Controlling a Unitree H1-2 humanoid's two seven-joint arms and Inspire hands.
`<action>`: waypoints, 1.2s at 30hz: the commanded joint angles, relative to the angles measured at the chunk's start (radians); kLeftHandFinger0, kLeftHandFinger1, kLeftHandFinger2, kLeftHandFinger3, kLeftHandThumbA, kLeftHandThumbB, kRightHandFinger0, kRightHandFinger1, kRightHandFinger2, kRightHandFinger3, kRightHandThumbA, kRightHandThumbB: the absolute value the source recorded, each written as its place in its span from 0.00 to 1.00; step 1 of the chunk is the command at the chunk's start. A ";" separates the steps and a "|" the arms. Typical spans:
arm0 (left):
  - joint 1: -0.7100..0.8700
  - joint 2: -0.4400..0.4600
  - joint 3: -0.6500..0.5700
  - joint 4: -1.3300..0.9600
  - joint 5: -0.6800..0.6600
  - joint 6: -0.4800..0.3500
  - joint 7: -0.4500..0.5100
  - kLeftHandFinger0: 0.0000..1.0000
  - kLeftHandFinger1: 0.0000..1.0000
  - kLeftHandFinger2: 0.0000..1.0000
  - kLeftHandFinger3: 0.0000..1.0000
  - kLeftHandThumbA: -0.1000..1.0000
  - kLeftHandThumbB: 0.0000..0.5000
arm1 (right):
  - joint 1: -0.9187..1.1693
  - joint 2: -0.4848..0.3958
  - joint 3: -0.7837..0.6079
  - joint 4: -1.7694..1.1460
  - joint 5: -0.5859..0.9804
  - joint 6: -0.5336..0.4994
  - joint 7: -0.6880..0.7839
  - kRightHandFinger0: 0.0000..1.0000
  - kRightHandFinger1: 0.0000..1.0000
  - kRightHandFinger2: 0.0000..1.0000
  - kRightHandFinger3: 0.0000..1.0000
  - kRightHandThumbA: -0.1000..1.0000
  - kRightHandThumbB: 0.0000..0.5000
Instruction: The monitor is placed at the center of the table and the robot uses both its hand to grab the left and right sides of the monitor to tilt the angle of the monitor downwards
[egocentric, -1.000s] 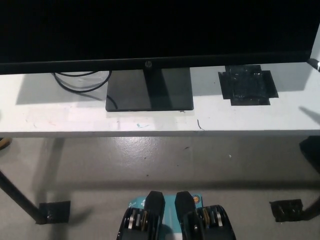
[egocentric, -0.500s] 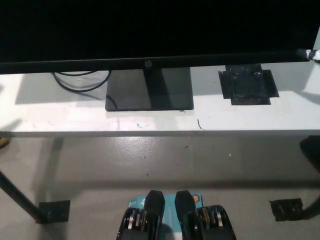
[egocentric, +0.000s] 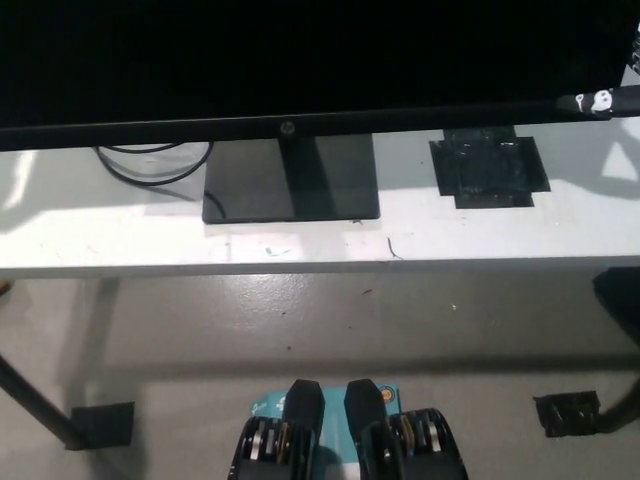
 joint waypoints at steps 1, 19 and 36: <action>-0.096 0.039 -0.053 0.033 0.050 -0.053 -0.049 1.00 1.00 1.00 1.00 1.00 0.77 | -0.098 -0.014 0.055 -0.059 -0.049 0.052 0.091 1.00 1.00 1.00 1.00 1.00 1.00; -0.156 -0.015 -0.218 0.049 0.089 -0.018 -0.158 1.00 1.00 1.00 1.00 1.00 0.94 | -0.055 -0.038 0.115 -0.199 -0.082 0.092 0.120 1.00 1.00 1.00 1.00 1.00 0.97; -0.185 0.089 -0.551 0.095 0.495 -0.131 -0.004 1.00 1.00 1.00 1.00 1.00 0.90 | -0.157 -0.003 0.306 -0.046 -0.300 0.086 0.112 1.00 1.00 1.00 1.00 0.73 1.00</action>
